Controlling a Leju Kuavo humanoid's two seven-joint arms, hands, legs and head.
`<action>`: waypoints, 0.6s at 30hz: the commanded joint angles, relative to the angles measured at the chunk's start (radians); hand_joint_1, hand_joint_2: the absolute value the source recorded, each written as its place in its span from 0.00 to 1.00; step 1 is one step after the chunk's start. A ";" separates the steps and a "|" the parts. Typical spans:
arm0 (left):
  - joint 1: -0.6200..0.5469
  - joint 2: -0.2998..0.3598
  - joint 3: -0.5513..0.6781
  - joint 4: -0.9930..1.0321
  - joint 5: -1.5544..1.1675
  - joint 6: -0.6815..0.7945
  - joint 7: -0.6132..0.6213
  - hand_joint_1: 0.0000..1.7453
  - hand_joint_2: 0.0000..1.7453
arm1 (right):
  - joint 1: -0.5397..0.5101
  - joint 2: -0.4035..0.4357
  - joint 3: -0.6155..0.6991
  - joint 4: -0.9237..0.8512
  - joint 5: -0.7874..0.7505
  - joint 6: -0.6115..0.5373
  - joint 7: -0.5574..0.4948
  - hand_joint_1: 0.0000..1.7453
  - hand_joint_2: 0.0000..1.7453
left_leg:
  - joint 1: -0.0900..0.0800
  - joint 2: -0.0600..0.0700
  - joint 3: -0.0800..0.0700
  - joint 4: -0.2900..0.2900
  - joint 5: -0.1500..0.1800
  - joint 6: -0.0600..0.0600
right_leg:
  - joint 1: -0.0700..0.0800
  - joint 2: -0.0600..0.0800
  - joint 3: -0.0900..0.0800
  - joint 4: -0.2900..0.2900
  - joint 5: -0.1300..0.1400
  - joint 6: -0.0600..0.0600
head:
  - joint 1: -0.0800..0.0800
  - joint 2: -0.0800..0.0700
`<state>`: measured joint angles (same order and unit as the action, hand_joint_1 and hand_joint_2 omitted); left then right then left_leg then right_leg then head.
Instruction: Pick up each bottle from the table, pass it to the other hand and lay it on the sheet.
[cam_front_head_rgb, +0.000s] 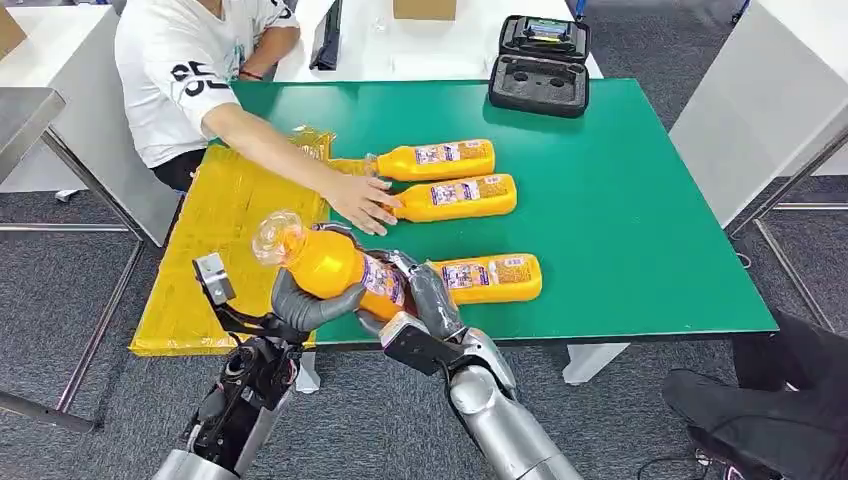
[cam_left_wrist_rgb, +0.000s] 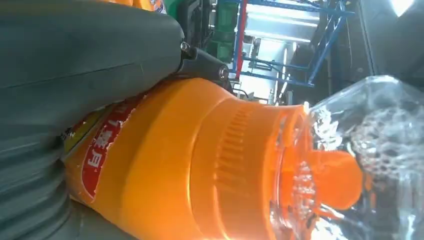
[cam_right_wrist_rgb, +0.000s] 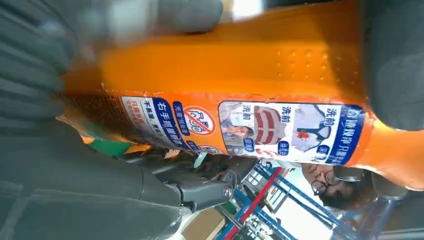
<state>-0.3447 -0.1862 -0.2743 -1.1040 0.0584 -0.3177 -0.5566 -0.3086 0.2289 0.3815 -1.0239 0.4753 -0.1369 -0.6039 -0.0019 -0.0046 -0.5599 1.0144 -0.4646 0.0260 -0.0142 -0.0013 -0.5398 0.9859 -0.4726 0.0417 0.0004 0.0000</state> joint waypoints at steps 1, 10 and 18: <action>-0.037 0.015 -0.010 0.038 0.004 -0.016 -0.001 1.00 1.00 | -0.035 -0.021 0.014 0.050 0.006 -0.002 0.011 1.00 1.00 | 0.001 0.000 0.000 0.000 0.000 -0.001 | 0.001 0.000 0.000 0.000 0.000 -0.001 | 0.000 0.000; -0.048 0.019 -0.022 0.050 -0.088 0.092 0.010 1.00 1.00 | -0.017 -0.021 -0.002 0.026 0.020 -0.004 0.020 0.90 1.00 | 0.002 -0.001 0.000 0.000 0.001 -0.002 | 0.002 -0.001 0.001 -0.001 0.001 -0.002 | 0.000 0.000; -0.058 0.011 -0.004 0.053 -0.126 0.139 0.021 1.00 1.00 | -0.009 -0.009 -0.011 -0.016 0.020 -0.064 0.032 0.00 0.00 | 0.002 0.000 -0.001 0.001 0.000 -0.002 | 0.002 0.000 -0.001 0.000 0.001 -0.002 | 0.000 0.000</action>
<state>-0.3521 -0.1862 -0.2758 -1.1025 -0.0408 -0.2090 -0.5482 -0.3006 0.2277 0.3807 -1.0243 0.5016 -0.1614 -0.5840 -0.0020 -0.0045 -0.5602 1.0144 -0.4646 0.0260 -0.0142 -0.0013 -0.5401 0.9859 -0.4726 0.0417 0.0004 0.0000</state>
